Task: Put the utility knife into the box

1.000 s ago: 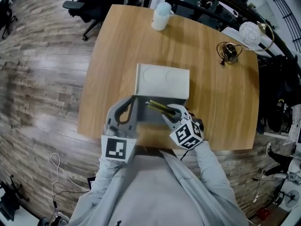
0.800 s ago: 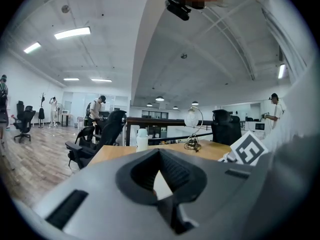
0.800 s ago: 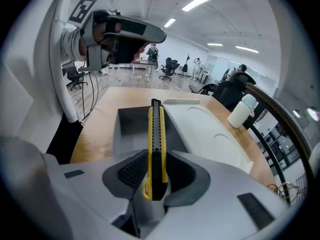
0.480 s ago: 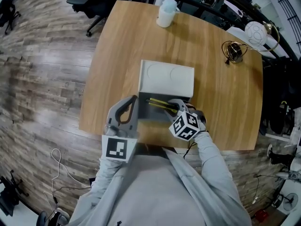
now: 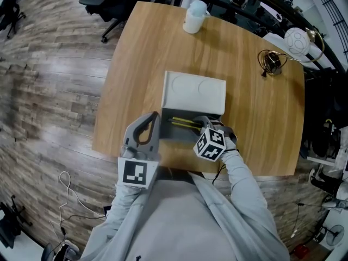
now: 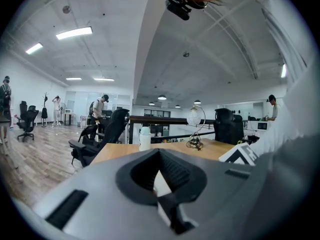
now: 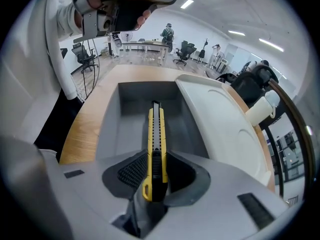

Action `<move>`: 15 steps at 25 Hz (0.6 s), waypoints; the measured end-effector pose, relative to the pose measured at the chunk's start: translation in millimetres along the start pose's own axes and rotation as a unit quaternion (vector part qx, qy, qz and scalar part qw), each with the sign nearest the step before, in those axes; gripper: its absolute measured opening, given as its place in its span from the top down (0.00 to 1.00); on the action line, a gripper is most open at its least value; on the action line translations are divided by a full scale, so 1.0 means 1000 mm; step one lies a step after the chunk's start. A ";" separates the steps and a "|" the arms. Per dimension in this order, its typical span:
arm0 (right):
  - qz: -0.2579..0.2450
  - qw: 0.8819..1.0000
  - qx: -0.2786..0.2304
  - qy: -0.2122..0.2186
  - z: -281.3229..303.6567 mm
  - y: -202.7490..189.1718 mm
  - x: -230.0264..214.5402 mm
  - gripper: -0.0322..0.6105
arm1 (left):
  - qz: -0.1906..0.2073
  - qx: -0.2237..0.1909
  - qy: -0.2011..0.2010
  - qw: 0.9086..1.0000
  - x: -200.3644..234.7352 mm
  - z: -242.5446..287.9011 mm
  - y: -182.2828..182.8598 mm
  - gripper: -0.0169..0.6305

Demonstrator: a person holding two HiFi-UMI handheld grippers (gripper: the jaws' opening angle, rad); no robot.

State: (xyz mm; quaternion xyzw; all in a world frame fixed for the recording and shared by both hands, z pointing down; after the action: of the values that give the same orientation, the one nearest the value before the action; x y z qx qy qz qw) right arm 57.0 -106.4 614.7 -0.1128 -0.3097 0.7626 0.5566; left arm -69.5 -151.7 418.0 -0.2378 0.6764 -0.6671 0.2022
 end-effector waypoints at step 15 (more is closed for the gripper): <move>0.012 1.000 0.013 0.014 0.007 -0.004 0.001 0.75 | 0.000 -0.004 -0.003 1.000 0.003 0.003 0.004 0.95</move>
State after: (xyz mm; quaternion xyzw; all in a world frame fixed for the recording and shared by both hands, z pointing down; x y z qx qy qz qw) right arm 55.8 -107.2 622.5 -0.1196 -0.2902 0.7715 0.5534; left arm -70.5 -155.7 414.4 -0.2405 0.6783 -0.6638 0.2035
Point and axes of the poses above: the fingertips, and each gripper's own axes: z forward along the fingers, x to its left, y out of its top, the point moved 1 cm from there along -z, backward along the fingers, and after that the axes turned 14 degrees about -x, right-handed, at the moved point
